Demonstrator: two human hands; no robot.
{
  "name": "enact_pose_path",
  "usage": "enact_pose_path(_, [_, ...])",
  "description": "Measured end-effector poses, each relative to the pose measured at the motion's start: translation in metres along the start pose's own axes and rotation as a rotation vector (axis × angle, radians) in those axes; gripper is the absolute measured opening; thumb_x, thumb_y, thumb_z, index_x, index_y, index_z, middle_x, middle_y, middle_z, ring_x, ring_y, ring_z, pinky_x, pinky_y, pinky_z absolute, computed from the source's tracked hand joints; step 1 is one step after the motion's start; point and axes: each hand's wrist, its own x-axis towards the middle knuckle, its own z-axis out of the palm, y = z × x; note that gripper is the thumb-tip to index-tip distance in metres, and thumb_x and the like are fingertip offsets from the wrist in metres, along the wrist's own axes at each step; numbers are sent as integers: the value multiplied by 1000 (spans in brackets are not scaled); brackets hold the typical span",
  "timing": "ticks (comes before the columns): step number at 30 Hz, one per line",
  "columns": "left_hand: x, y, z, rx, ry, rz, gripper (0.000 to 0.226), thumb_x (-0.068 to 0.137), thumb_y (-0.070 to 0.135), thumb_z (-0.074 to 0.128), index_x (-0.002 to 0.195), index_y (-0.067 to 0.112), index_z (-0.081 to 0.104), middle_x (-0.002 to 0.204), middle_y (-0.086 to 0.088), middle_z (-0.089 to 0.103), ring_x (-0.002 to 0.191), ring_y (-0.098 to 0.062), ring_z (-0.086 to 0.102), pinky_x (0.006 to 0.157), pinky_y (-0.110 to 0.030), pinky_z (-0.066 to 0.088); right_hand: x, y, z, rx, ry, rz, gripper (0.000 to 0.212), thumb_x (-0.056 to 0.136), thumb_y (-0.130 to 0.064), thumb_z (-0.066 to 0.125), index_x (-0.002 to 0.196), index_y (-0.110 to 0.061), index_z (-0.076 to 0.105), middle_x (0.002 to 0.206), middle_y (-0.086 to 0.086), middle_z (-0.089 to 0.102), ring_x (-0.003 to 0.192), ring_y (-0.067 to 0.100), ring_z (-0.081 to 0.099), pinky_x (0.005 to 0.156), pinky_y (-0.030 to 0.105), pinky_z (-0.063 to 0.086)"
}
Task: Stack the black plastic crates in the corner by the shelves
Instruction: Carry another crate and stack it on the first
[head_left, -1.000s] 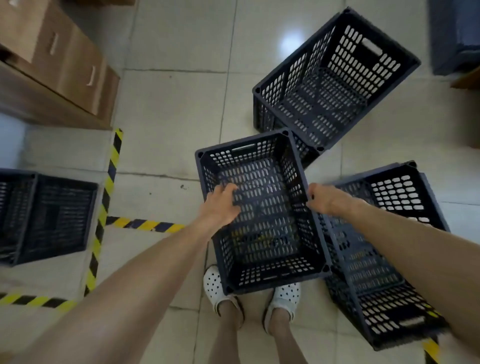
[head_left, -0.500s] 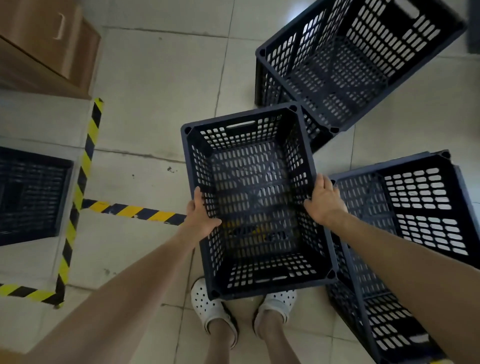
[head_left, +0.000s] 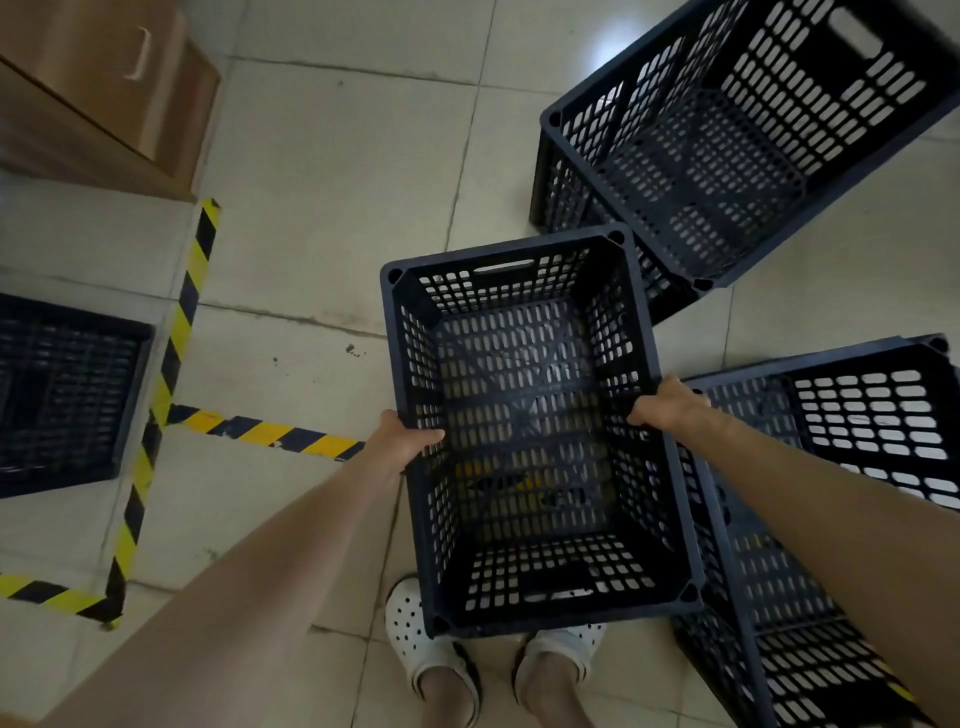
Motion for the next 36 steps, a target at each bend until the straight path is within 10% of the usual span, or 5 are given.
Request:
enact_pose_path(10, [0,-47,-49,-145,-41,-20,117,54,64,83,138,0,33,138,-15,51,121,-35,54,98,-45,49,-53,7,25,242,-68,26,56,90,-14,61,139,5,41,136,20,50,122,36,50,100,37,42])
enact_pose_path(17, [-61,-27,-128,-41,88,33,41,94,37,58,105,-2,58,101,-19,63,94,-32,62,74,-30,42,-110,-25,25,294,-50,-84,39,87,-19,59,118,4,58,116,17,63,101,33,62,93,38,52])
enact_pose_path(28, [-182,-33,-279,25,340,172,47,94,41,55,113,-2,57,98,-15,67,84,-29,65,81,-36,52,-292,-114,-25,66,103,-281,19,91,-13,49,94,1,60,107,18,66,91,32,65,60,31,52])
enact_pose_path(36, [-277,-39,-409,148,463,233,49,95,49,48,107,3,56,102,-15,66,92,-32,65,86,-37,54,-425,-208,-74,-60,268,-550,25,93,-22,48,94,0,59,93,18,64,84,33,64,74,35,54])
